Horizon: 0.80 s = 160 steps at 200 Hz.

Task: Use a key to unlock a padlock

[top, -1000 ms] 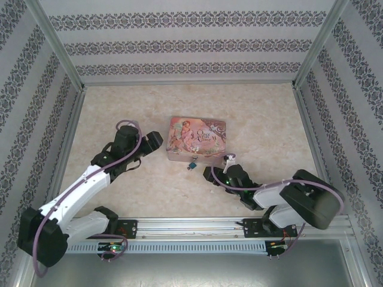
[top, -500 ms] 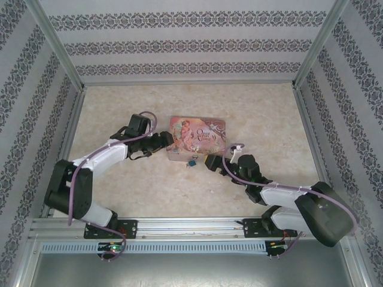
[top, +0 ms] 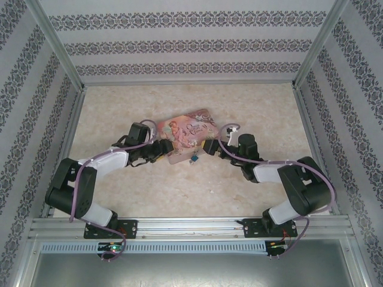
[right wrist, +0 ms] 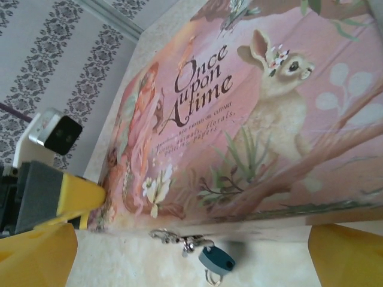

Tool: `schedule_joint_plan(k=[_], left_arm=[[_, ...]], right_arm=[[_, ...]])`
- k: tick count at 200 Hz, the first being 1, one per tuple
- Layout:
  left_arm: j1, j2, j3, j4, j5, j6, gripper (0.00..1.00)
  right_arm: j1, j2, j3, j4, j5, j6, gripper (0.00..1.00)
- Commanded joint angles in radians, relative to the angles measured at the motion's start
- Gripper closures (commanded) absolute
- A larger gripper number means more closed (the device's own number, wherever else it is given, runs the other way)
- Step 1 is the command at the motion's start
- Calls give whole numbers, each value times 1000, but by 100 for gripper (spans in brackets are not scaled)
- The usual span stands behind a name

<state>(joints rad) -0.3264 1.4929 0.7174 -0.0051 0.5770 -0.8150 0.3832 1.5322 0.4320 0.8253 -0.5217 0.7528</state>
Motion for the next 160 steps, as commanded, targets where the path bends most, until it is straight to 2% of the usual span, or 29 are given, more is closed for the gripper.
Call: schedule_joint_plan(k=[1, 45, 83, 110, 138, 160], left_arm=[[-14, -19, -89, -5, -10, -61, 36], [-3, -173, -44, -133, -75, -15, 30], [16, -278, 38, -263, -131, 48, 30], [13, -258, 166, -394, -106, 146, 36], [-10, -196, 217, -336, -36, 123, 47], [-40, -121, 267, -301, -10, 120, 51]], right_arm=[[-7, 42, 34, 101, -62, -16, 3], [-23, -19, -52, 103, -62, -13, 5], [-41, -86, -142, 103, -103, -17, 7], [-18, -68, -118, 88, -135, -18, 7], [40, 20, -47, 124, -155, -17, 11], [77, 87, -13, 151, -109, -37, 14]])
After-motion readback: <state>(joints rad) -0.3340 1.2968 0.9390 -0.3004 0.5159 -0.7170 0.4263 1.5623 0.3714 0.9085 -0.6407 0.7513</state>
